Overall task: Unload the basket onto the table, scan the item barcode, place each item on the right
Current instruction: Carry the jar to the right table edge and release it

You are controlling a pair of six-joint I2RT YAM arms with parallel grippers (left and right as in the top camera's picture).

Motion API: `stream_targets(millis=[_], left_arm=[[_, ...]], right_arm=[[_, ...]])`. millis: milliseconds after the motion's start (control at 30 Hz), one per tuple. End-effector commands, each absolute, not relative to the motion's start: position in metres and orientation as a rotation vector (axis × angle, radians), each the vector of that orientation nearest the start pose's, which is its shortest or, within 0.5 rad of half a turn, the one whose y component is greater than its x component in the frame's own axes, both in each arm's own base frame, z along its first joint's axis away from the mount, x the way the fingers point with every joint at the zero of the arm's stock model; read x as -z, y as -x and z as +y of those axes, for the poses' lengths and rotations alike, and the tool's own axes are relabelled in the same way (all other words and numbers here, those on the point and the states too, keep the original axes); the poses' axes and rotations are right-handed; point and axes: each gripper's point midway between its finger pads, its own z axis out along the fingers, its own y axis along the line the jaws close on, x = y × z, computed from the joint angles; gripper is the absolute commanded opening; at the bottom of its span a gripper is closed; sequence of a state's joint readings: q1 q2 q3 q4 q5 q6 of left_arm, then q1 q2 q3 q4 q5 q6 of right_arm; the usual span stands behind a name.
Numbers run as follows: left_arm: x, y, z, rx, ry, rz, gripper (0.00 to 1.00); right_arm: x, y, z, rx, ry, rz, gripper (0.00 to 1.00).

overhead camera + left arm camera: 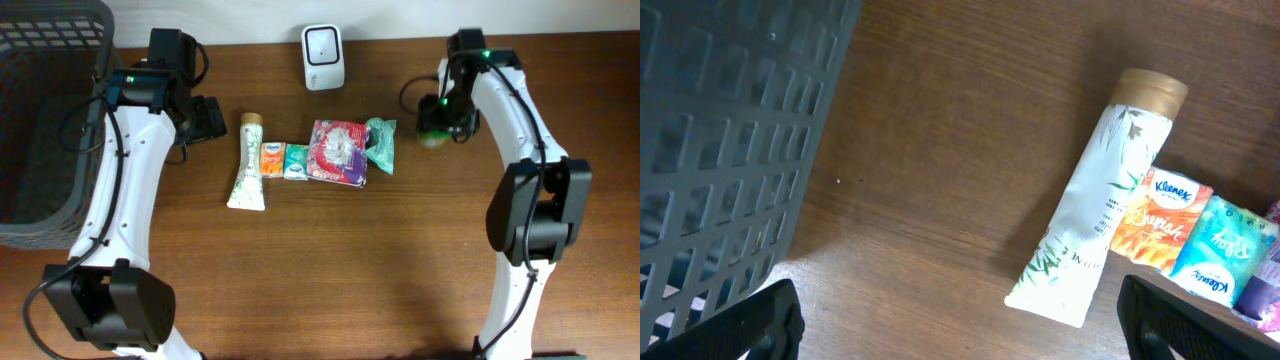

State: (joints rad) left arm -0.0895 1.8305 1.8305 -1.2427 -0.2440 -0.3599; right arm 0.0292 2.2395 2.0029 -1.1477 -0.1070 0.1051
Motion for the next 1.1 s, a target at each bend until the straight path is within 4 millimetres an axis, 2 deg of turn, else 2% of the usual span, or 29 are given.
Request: stream_targets(millis=[0, 33, 67, 200, 233, 367, 467, 533, 600, 667, 700, 767, 800, 833, 867, 900, 933, 967, 1033, 1067], left_arm=[[-0.206, -0.411, 0.005, -0.23, 0.437, 2.711, 0.99], [-0.206, -0.411, 0.005, -0.23, 0.437, 2.711, 0.99], [-0.206, -0.411, 0.005, -0.23, 0.437, 2.711, 0.99], [-0.206, -0.411, 0.005, -0.23, 0.436, 2.711, 0.99], [-0.206, -0.411, 0.005, -0.23, 0.436, 2.712, 0.99], [-0.206, -0.411, 0.005, -0.23, 0.436, 2.712, 0.99], [-0.206, -0.411, 0.005, -0.23, 0.436, 2.711, 0.99], [-0.206, -0.411, 0.005, -0.23, 0.436, 2.711, 0.99], [-0.206, -0.411, 0.005, -0.23, 0.436, 2.712, 0.99], [-0.206, -0.411, 0.005, -0.23, 0.436, 2.712, 0.99], [-0.206, -0.411, 0.005, -0.23, 0.436, 2.712, 0.99], [-0.206, -0.411, 0.005, -0.23, 0.436, 2.712, 0.99], [-0.206, -0.411, 0.005, -0.23, 0.436, 2.712, 0.99], [-0.206, -0.411, 0.005, -0.23, 0.436, 2.711, 0.99], [-0.206, -0.411, 0.005, -0.23, 0.435, 2.711, 0.99], [-0.206, -0.411, 0.005, -0.23, 0.436, 2.711, 0.99], [-0.206, -0.411, 0.005, -0.23, 0.436, 2.712, 0.99], [-0.206, -0.411, 0.005, -0.23, 0.436, 2.712, 0.99], [-0.206, -0.411, 0.005, -0.23, 0.436, 2.712, 0.99], [-0.206, -0.411, 0.005, -0.23, 0.436, 2.712, 0.99]], right_arm=[[-0.159, -0.523, 0.068, -0.258, 0.005, 2.718, 0.62], [-0.182, -0.54, 0.084, -0.273, 0.051, 2.613, 0.63], [-0.195, -0.553, 0.097, -0.286, 0.08, 2.539, 0.62], [-0.252, -0.605, 0.185, -0.365, 0.239, 2.135, 0.62], [-0.261, -0.619, 0.206, -0.374, 0.258, 2.035, 0.62], [-0.24, -0.647, 0.252, -0.421, 0.301, 1.892, 0.62], [-0.214, -0.664, 0.271, -0.441, 0.311, 1.815, 0.62], [-0.196, -0.666, 0.275, -0.442, 0.317, 1.834, 0.61], [-0.192, -0.665, 0.274, -0.44, 0.317, 1.845, 0.61], [-0.206, -0.667, 0.264, -0.432, 0.302, 1.832, 0.61], [-0.218, -0.668, 0.254, -0.424, 0.289, 1.825, 0.61], [-0.242, -0.668, 0.219, -0.406, 0.223, 1.847, 0.59], [-0.256, -0.668, 0.182, -0.399, 0.137, 1.881, 0.59], [-0.266, -0.664, 0.126, -0.374, 0.012, 1.941, 0.57], [-0.268, -0.658, 0.084, -0.341, -0.069, 1.987, 0.57], [-0.263, -0.645, 0.023, -0.277, -0.175, 2.062, 0.57], [-0.25, -0.629, -0.033, -0.222, -0.286, 2.137, 0.57], [-0.234, -0.614, -0.077, -0.182, -0.382, 2.201, 0.57], [-0.199, -0.565, -0.173, -0.109, -0.645, 2.318, 0.56], [-0.187, -0.543, -0.208, -0.099, -0.786, 2.333, 0.57]])
